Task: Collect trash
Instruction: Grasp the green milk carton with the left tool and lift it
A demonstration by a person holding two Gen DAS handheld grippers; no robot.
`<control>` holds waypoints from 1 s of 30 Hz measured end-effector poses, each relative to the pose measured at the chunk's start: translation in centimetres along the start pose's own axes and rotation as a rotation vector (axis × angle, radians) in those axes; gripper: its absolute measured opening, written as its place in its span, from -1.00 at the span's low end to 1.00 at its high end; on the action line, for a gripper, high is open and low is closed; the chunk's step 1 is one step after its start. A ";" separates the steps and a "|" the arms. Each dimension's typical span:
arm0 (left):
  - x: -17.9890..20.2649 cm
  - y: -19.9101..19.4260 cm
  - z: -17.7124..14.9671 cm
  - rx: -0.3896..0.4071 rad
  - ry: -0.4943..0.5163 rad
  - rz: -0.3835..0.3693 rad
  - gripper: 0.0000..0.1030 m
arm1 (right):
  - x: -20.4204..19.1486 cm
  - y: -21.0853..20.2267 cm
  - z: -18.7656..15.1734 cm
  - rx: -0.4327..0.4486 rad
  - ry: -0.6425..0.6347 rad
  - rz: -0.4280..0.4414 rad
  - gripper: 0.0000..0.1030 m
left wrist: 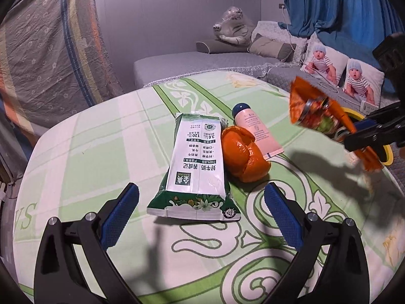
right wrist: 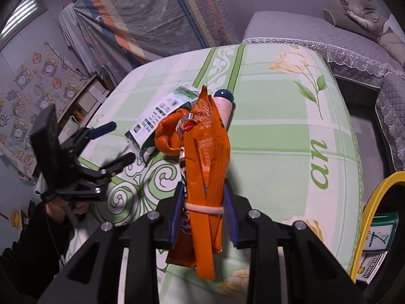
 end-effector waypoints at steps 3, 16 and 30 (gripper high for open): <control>-0.4 0.7 0.1 -0.011 -0.006 0.004 0.84 | -0.7 -0.5 0.2 0.008 -0.016 0.010 -0.45; -1.9 3.3 1.2 -0.058 -0.026 0.012 0.84 | -1.8 0.1 2.0 -0.011 -0.032 0.076 -0.45; -2.4 4.1 1.4 -0.077 -0.031 0.029 0.36 | -1.5 -0.8 1.3 0.008 0.000 0.094 -0.45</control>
Point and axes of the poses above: each gripper's, at about its wrist camera, not at the fingertips, and y roughly the way its jaws point, x to its right, z to its top, the point moved 6 cm from there along y, roughly the way its jaws point, and after that the axes turned 11 degrees about -x, right-handed, at the moved point
